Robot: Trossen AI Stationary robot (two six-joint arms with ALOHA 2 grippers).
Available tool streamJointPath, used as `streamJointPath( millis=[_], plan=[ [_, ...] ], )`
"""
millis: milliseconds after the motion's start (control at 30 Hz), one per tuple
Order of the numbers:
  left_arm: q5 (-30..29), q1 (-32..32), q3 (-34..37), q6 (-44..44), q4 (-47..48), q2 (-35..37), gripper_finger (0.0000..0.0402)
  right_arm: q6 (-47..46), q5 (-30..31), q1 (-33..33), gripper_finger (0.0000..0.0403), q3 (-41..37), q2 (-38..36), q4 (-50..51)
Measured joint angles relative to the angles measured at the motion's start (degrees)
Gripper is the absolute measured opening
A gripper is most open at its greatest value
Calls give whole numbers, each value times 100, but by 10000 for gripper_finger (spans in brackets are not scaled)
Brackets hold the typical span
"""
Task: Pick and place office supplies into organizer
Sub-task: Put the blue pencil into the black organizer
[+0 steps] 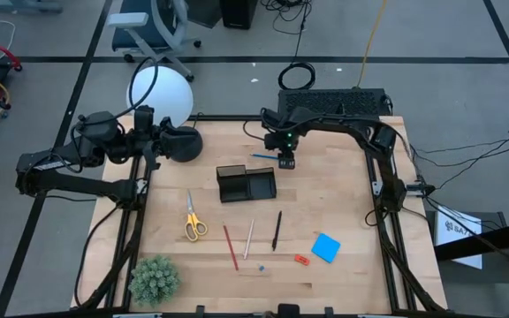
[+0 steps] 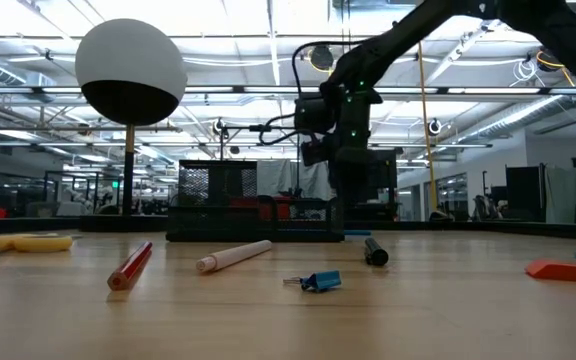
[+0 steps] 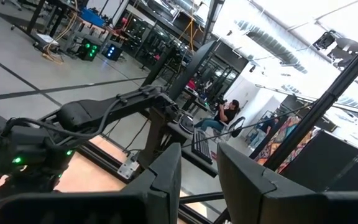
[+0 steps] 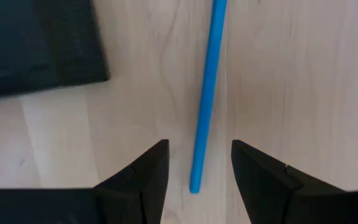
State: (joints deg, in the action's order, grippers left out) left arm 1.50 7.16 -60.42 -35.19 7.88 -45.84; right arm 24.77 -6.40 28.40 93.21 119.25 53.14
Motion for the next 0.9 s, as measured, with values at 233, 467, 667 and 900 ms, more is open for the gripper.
streamJointPath(
  millis=[233, 467, 667, 900],
  plan=[
    [2, 0, 0, -86, 2, 0, 97, -62, -128, 41, 169, 0, 213, -186],
    [2, -2, 0, -112, -1, 0, 97, -99, -119, 43, 169, -8, 349, -389],
    [2, 0, 0, -136, -27, -1, 97, -158, -117, 77, 169, -9, 351, -576],
    [4, -2, 0, -134, -31, 0, 97, -170, -91, 79, 169, 6, 470, -331]
  ],
)
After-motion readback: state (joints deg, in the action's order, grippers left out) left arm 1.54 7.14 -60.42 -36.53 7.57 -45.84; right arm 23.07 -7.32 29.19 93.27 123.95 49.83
